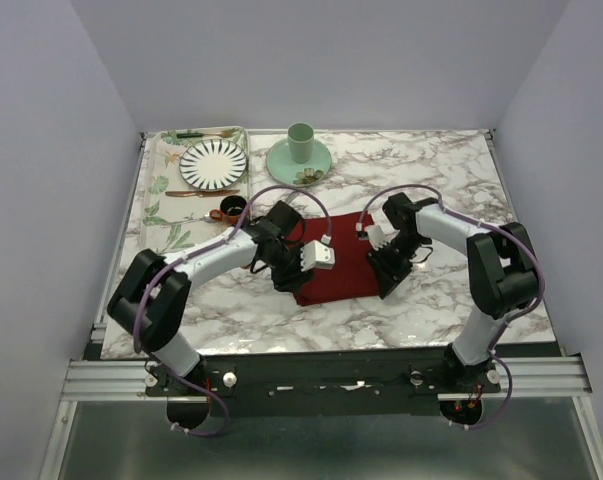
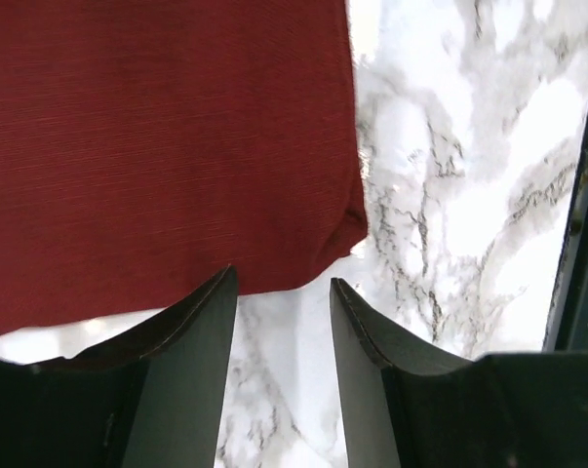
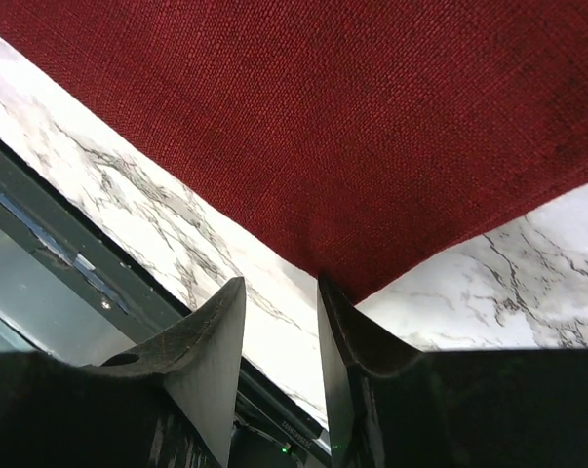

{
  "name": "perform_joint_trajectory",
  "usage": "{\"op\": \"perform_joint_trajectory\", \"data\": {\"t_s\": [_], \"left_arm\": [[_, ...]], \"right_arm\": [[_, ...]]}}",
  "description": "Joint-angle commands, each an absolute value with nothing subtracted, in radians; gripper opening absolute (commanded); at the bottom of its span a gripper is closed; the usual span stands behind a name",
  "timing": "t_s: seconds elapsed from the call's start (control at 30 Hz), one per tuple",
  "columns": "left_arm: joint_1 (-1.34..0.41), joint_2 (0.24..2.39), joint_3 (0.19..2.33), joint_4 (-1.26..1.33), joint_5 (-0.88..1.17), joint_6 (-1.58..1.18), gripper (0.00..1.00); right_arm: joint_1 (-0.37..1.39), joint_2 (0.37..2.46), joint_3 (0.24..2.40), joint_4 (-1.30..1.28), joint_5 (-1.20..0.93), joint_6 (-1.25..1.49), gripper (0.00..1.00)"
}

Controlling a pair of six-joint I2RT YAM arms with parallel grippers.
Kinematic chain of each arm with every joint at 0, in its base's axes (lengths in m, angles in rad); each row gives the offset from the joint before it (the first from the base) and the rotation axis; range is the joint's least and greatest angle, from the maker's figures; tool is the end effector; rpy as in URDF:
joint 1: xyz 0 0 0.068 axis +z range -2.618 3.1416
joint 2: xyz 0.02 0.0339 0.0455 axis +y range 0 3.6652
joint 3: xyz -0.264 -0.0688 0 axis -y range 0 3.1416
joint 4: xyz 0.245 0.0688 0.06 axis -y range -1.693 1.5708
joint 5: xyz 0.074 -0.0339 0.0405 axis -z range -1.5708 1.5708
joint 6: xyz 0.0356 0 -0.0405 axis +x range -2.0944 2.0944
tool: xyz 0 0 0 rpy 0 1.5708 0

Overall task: Fold the napkin into a case and place the utensils inside
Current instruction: Smooth out the lower triangle-folded napkin at the center of the board.

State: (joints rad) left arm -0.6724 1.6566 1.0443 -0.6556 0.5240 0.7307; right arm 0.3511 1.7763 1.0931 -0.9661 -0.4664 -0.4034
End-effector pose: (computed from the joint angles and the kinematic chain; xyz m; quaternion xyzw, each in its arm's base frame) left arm 0.2305 -0.2063 0.1848 0.6461 0.7041 -0.2517 0.1531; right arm 0.2701 0.1160 0.1583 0.3497 -0.9072 -0.2318 0.0321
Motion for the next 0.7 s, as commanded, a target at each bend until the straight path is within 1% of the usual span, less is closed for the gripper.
{"op": "perform_joint_trajectory", "data": {"t_s": [0.0,0.03,0.13,0.17,0.23,0.3,0.33,0.47,0.67], "left_arm": [[-0.661,1.473,0.953,-0.421,0.534,0.577,0.54],[-0.664,1.430,0.928,-0.393,0.525,0.568,0.55],[-0.709,1.390,0.864,-0.350,0.468,0.571,0.54],[-0.733,1.376,0.848,-0.348,0.459,0.574,0.52],[-0.765,1.364,0.835,-0.350,0.424,0.571,0.44],[-0.808,1.356,0.813,-0.344,0.396,0.563,0.40],[-0.819,1.353,0.807,-0.339,0.385,0.545,0.35],[-0.873,1.362,0.789,-0.337,0.344,0.516,0.25],[-0.896,1.429,0.807,-0.319,0.259,0.445,0.24]], "right_arm": [[0.341,1.714,1.098,-0.969,-0.502,-0.390,0.43],[0.339,1.710,1.095,-0.965,-0.502,-0.388,0.43],[0.330,1.698,1.086,-0.962,-0.514,-0.376,0.41],[0.328,1.694,1.085,-0.960,-0.518,-0.373,0.38],[0.327,1.683,1.086,-0.956,-0.518,-0.367,0.35],[0.328,1.684,1.092,-0.957,-0.531,-0.359,0.34],[0.327,1.690,1.094,-0.962,-0.534,-0.359,0.35],[0.327,1.701,1.089,-0.954,-0.535,-0.360,0.34],[0.328,1.744,1.075,-0.919,-0.509,-0.351,0.34]]}}
